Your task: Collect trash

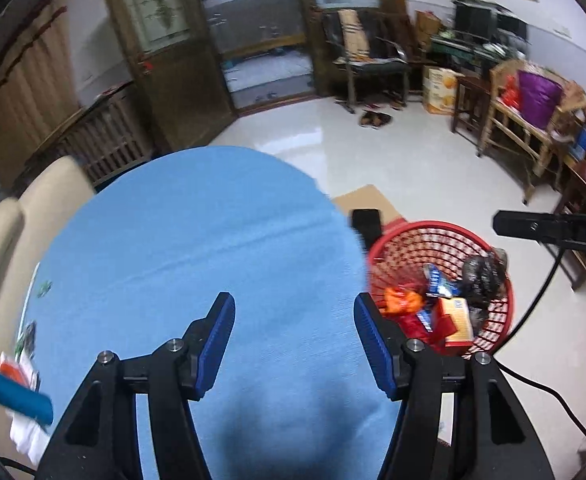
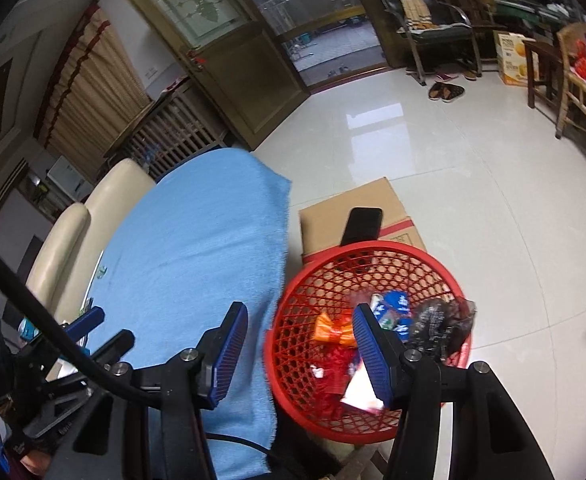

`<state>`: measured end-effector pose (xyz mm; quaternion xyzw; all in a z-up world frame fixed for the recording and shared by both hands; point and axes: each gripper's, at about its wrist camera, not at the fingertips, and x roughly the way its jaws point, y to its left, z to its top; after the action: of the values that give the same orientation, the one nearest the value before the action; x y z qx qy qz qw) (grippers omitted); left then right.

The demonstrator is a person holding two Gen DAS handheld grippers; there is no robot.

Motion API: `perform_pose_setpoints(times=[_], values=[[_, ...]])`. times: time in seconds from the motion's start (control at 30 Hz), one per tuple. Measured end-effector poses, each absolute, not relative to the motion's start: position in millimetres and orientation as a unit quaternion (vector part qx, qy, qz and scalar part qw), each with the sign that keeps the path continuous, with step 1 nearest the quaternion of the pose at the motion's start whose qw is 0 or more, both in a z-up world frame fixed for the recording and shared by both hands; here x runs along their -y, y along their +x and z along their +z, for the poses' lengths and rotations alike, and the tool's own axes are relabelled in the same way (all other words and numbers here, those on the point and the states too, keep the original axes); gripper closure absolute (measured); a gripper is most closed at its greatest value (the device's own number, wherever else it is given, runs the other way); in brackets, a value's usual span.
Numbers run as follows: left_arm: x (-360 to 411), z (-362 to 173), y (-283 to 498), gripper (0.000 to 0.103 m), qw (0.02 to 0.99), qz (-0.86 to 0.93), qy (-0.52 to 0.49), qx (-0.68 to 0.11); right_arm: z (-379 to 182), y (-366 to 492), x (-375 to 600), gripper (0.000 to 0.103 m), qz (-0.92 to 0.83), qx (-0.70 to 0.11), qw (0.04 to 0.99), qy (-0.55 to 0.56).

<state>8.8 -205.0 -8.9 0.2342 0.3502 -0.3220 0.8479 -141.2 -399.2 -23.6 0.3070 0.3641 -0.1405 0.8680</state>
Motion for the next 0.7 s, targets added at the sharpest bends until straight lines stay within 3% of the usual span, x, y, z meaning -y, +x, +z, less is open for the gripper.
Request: perform_pose_setpoints(times=[0.27, 0.3, 0.33, 0.37, 0.7], values=[[131, 11, 19, 0.039, 0.886, -0.253, 0.199, -0.334, -5, -110, 341, 0.044, -0.097, -0.378, 0.883, 0.260], [124, 14, 19, 0.033, 0.890, -0.245, 0.196, -0.330, -2, -106, 332, 0.044, -0.090, -0.380, 0.885, 0.252], [111, 18, 18, 0.019, 0.898, -0.231, 0.191, -0.323, 1, -101, 322, 0.044, -0.082, -0.383, 0.888, 0.242], [104, 21, 16, 0.016, 0.903, -0.222, 0.186, -0.316, 5, -97, 313, 0.044, -0.075, -0.385, 0.890, 0.233], [9, 46, 7, 0.016, 0.939, -0.140, 0.131, -0.284, 36, -64, 200, 0.043, -0.006, -0.370, 0.918, 0.143]])
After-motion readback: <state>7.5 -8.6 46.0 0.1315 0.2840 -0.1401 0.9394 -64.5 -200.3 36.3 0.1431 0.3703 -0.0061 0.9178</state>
